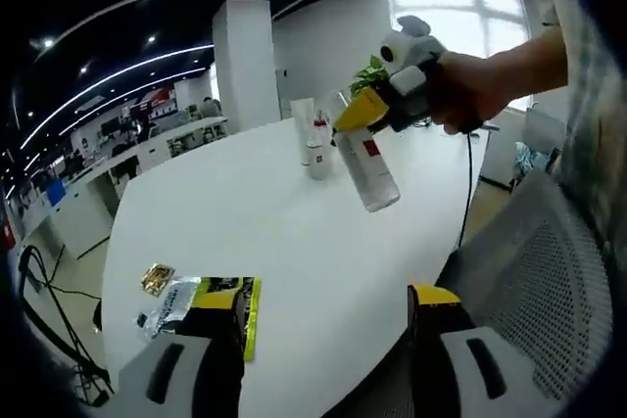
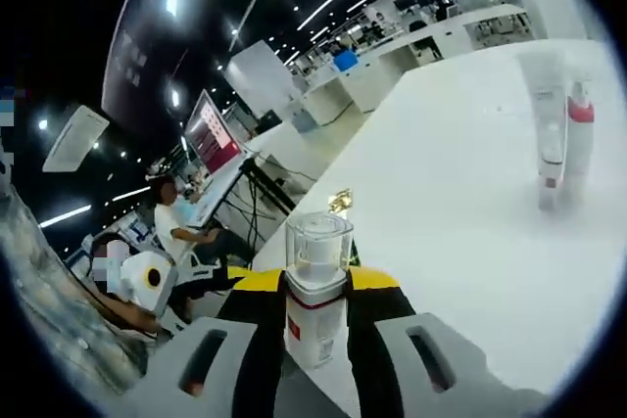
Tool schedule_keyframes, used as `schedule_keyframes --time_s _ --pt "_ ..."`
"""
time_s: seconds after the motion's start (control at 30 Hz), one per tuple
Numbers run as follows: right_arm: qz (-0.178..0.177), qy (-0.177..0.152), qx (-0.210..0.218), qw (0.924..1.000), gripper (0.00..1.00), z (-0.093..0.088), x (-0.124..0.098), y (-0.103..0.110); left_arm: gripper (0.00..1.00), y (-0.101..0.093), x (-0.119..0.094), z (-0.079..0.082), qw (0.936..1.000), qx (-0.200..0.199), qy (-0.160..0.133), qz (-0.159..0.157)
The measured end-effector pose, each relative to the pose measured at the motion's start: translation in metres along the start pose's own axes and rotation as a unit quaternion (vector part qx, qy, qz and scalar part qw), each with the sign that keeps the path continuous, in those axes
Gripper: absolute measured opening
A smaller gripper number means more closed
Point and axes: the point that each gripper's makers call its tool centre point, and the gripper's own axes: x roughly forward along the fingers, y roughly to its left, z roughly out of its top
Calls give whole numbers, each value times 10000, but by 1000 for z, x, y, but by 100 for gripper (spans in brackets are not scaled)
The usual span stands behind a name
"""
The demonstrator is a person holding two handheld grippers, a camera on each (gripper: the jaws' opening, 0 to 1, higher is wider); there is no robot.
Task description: Arrange the skincare products in the storage area until every visible bottle or jar stands upright without overlapping.
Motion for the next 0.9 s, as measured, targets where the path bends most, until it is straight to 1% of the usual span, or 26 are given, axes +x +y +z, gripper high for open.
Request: schedule_keyframes --time_s 0.1,0.13,0.2,0.27,0.3,0.33,0.37,0.4,0.43,0.47,0.53,0.57,0.6,0.67,0.73,0.77,0.8,0.87,0.9 --pt "56 45 -373 9993 21 -5 4 -5 69 6 -1 -1 9999 -8 7 126" --pt "5 28 -561 9984 21 -7 4 -10 69 7 -2 1 9998 0 -23 177" --pt "-62 -47 -792 9968 21 -8 4 -18 69 10 -3 1 9997 22 -41 231" --pt "-191 -122 -733 9971 21 -13 2 -30 68 10 -3 0 9996 55 -14 266" --pt "-327 -146 -608 9975 21 -13 1 -38 67 10 -2 0 9996 89 0 262" --pt "-495 -205 -444 9976 21 -11 -4 -43 67 10 -1 -2 9996 108 44 246" --pt "-498 -319 -476 9971 21 -7 -8 -43 66 10 0 -3 9996 115 89 241" --pt "-470 -544 -693 9950 21 3 -13 -41 65 9 1 -5 9996 133 150 222" --pt "-510 -616 -831 9933 21 7 -17 -44 65 9 1 -6 9995 124 176 210" --pt "-569 -624 -920 9922 21 9 -20 -48 64 8 1 -7 9996 117 183 199" --pt "-845 -505 -1102 9890 21 11 -29 -64 64 8 0 -6 9997 100 167 170" --pt "-1015 -546 -1207 9860 21 15 -36 -73 64 7 0 -6 9998 65 145 128" --pt "-1056 -589 -1171 9857 21 16 -39 -77 64 7 -1 -6 9999 40 126 101" --pt "-1132 -670 -1095 9852 21 17 -43 -86 63 9 -1 -6 9998 31 135 159" --pt "-1218 -629 -966 9858 21 12 -40 -95 63 12 -1 -8 9996 -7 184 235" --pt "-1213 -540 -847 9875 21 7 -36 -96 63 13 -1 -10 9995 -11 218 245" --pt "-1228 -513 -834 9876 21 6 -35 -96 62 13 -2 -10 9994 0 222 251" --pt "-1288 -511 -925 9860 21 9 -30 -91 61 12 -2 -9 9994 75 201 262" --pt "-1207 -560 -1008 9860 21 13 -29 -85 60 11 -2 -8 9995 82 179 234"
